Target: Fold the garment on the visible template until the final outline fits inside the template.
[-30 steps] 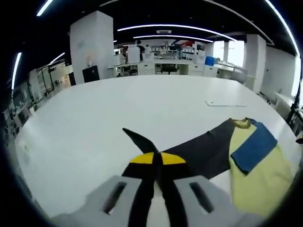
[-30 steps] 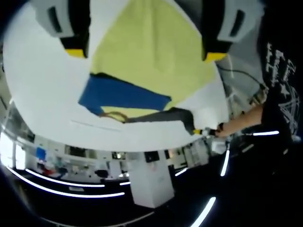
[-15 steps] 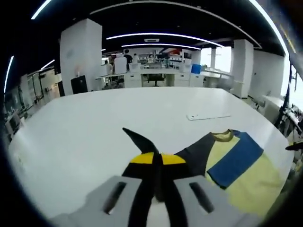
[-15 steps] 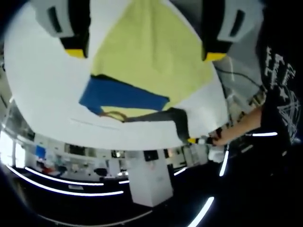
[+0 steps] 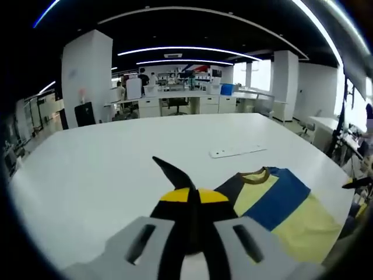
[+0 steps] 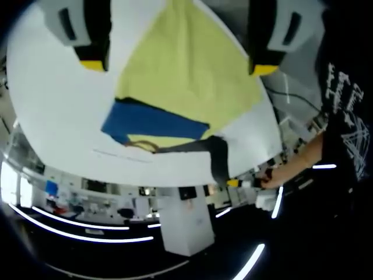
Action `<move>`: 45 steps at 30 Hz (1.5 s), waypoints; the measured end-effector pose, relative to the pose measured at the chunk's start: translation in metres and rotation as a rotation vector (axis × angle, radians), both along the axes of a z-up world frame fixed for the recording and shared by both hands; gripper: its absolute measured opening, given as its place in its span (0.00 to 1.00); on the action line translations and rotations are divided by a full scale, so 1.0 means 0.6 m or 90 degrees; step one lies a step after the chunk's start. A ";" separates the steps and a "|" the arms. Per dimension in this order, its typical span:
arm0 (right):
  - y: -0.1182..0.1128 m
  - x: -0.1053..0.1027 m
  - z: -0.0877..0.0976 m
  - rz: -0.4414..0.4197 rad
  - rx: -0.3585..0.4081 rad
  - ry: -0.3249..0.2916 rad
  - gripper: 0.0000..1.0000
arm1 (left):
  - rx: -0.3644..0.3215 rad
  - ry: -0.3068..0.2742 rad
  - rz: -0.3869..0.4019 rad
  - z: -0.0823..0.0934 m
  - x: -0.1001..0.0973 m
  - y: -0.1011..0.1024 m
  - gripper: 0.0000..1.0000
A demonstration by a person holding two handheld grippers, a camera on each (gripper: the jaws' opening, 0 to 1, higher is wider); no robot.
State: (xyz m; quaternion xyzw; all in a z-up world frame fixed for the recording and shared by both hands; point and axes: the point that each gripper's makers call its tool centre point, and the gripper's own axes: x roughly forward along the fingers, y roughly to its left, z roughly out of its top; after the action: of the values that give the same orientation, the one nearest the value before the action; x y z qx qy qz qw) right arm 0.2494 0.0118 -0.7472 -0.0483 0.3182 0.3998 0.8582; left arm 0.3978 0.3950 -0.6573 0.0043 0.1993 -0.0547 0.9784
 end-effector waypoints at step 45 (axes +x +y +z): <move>-0.022 -0.019 -0.018 -0.020 -0.011 0.019 0.99 | -0.069 -0.006 -0.215 -0.017 0.083 -0.372 0.00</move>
State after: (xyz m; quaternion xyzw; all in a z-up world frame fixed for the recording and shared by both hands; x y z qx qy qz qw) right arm 0.2378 -0.0014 -0.7582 -0.0447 0.3347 0.3845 0.8592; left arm 0.4475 0.1719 -0.6677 -0.0148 0.1880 -0.2290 0.9550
